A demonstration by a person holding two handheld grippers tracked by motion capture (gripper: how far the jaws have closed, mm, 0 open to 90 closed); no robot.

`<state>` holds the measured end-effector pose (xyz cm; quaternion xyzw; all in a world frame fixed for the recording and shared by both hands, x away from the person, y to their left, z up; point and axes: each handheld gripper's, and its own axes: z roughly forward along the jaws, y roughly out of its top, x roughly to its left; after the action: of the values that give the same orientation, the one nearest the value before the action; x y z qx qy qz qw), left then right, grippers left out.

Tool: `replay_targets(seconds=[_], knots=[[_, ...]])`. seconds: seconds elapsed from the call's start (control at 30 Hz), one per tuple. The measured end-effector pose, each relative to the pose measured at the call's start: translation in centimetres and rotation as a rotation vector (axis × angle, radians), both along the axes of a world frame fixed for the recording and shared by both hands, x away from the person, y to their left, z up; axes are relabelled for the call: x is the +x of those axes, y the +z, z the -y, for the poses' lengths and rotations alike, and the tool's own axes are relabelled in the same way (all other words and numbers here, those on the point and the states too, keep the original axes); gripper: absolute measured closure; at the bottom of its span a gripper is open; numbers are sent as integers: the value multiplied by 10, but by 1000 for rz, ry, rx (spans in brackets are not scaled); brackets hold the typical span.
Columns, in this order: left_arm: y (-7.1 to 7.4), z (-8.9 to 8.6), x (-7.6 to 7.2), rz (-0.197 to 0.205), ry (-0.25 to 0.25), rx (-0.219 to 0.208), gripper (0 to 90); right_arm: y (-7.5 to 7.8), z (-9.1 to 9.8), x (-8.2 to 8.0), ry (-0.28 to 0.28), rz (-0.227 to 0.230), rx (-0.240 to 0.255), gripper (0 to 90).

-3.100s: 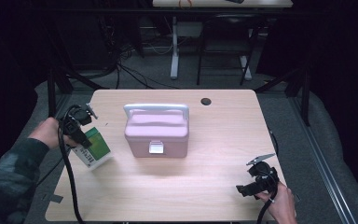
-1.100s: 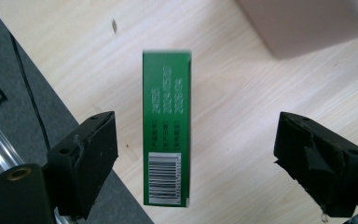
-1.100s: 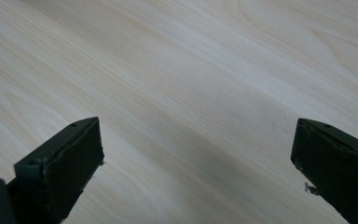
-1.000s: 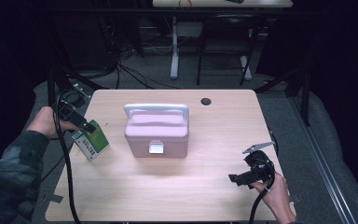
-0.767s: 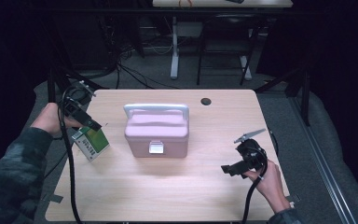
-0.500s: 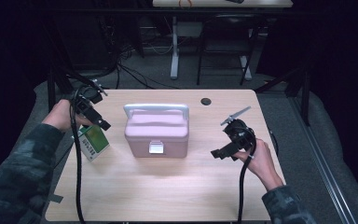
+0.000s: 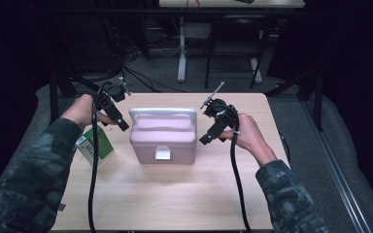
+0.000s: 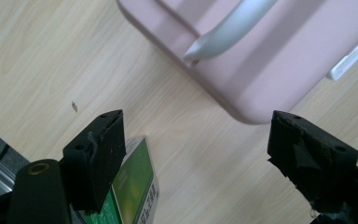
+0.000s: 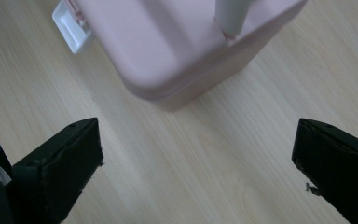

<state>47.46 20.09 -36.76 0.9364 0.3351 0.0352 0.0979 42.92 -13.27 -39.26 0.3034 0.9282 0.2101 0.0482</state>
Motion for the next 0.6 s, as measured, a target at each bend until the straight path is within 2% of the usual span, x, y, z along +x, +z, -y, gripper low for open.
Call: replay_targets(seconds=[0.03,0.1,0.13,0.23,0.37,0.47,0.53,0.57,0.6], knots=[[1,6,2,-5,-9,-2,222,3,-8,6,17,-2,-3,42],[1,10,3,-1,-18,7,235,5,-12,9,22,-1,-12,64],[-1,15,5,-9,-26,17,255,8,-21,16,43,-6,-23,110],[-2,19,8,-12,-30,10,277,10,-27,21,49,-7,-32,150],[-4,25,12,-19,-41,6,348,13,-41,36,61,-18,-37,322],[-5,27,14,-17,-46,10,406,12,-49,44,54,-7,-40,460],[-6,27,15,-14,-46,2,420,12,-50,46,52,-3,-34,484],[-7,27,16,-12,-46,4,455,11,-52,50,45,-1,-29,534],[-7,27,16,-12,-46,4,476,11,-52,50,45,-1,-29,534]])
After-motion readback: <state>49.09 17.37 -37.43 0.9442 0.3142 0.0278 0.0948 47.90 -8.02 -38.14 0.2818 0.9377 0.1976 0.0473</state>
